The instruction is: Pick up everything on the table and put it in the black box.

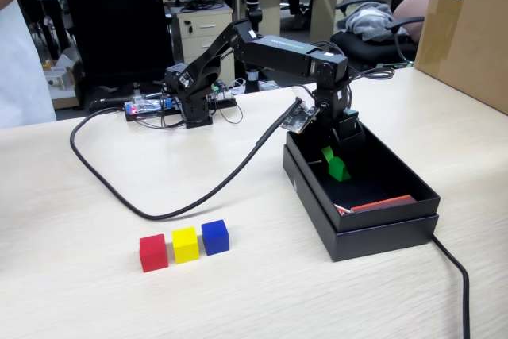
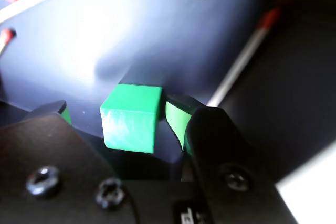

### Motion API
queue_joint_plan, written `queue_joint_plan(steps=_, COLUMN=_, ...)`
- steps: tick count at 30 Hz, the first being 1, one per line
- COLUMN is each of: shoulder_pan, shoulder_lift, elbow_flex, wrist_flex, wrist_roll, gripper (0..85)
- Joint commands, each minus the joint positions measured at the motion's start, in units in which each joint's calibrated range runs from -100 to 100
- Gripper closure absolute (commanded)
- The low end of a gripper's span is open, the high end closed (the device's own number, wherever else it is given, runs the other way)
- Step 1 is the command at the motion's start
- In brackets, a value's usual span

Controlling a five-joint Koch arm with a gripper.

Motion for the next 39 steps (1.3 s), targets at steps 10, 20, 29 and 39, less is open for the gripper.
queue_joint_plan(steps=10, shoulder_pan=-15.09, shoulder_lift=-37.90, elbow_flex=2.77, wrist_flex=-3.57, wrist_roll=-8.06, gripper=41.4)
queue_joint_plan(steps=20, shoulder_pan=-28.03, shoulder_lift=-22.75, elbow_flex=5.94, wrist_flex=-3.14, wrist_roll=-17.05, gripper=38.2)
queue_joint_plan(steps=29, shoulder_pan=-30.48, shoulder_lift=-2.21, elbow_flex=16.28, wrist_flex=-3.05, wrist_roll=-19.44, gripper=37.8)
queue_joint_plan(steps=39, shoulder_pan=-30.57, shoulder_lift=16.26, elbow_flex=27.61, wrist_flex=-3.05, wrist_roll=-20.81, gripper=38.3)
